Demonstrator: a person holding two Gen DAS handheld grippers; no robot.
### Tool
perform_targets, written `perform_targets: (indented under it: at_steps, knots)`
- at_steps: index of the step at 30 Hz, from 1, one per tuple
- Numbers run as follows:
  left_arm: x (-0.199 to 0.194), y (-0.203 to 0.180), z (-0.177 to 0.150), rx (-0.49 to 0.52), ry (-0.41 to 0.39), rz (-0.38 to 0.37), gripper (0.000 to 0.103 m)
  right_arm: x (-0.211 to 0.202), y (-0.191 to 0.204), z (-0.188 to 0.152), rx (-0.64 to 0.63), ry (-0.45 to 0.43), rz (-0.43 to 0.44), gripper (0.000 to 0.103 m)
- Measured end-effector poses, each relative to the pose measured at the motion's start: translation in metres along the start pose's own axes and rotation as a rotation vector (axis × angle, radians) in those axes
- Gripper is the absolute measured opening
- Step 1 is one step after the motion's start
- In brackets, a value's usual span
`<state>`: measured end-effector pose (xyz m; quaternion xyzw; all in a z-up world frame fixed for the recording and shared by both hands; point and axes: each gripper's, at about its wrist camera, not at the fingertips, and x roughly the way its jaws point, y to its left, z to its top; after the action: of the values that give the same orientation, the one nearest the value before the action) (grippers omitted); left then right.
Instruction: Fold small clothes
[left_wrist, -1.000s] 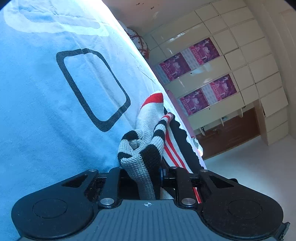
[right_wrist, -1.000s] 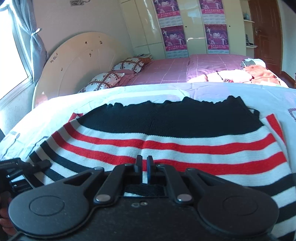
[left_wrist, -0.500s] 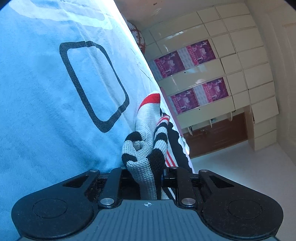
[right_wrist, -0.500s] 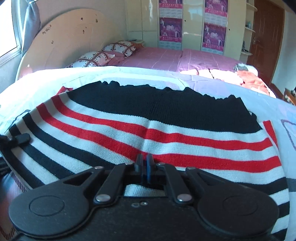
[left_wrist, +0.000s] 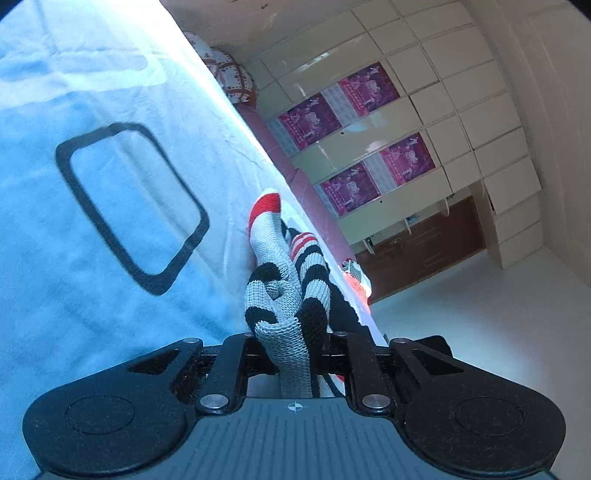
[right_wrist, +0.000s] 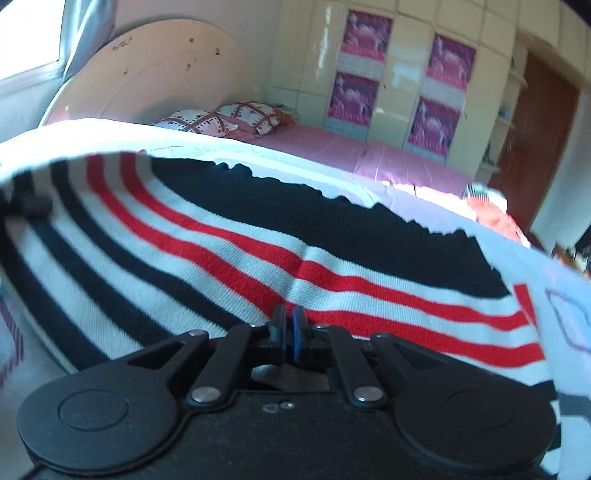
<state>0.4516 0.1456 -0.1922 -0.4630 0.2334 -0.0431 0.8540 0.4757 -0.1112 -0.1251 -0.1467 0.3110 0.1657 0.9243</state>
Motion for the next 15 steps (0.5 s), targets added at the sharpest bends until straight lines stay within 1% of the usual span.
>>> perform_targets:
  at_steps: [2,7,9,10,11,12,13,14,15]
  knots:
    - [-0.004,-0.021,0.006,0.075,-0.007,-0.012,0.014,0.000,-0.006,-0.002,0.026,-0.015,0.024,0.006]
    - [-0.007,-0.092,0.012,0.285,-0.011,-0.047,0.014,0.000,-0.004,-0.008,-0.026,-0.057,0.030,0.006]
    - [-0.002,-0.126,0.012,0.372,0.009,-0.060,0.014,-0.001,-0.011,-0.006,0.017,-0.049,0.060,0.006]
    - [0.001,-0.142,0.009,0.412,0.018,-0.061,0.014,-0.003,-0.023,-0.003,0.085,-0.037,0.103,0.005]
    - [0.005,-0.157,0.007,0.452,0.031,-0.061,0.014,-0.008,-0.040,-0.003,0.189,-0.040,0.135,0.008]
    - [0.008,-0.170,0.005,0.483,0.043,-0.061,0.014,-0.019,-0.060,-0.008,0.303,-0.083,0.129,0.019]
    - [0.015,-0.182,-0.001,0.510,0.059,-0.062,0.014,-0.031,-0.077,-0.017,0.394,-0.128,0.093,0.024]
    - [0.021,-0.195,-0.006,0.534,0.081,-0.065,0.014,-0.044,-0.100,-0.029,0.490,-0.148,0.058,0.023]
    - [0.028,-0.204,-0.013,0.553,0.099,-0.068,0.014,-0.053,-0.119,-0.042,0.561,-0.148,0.056,0.023]
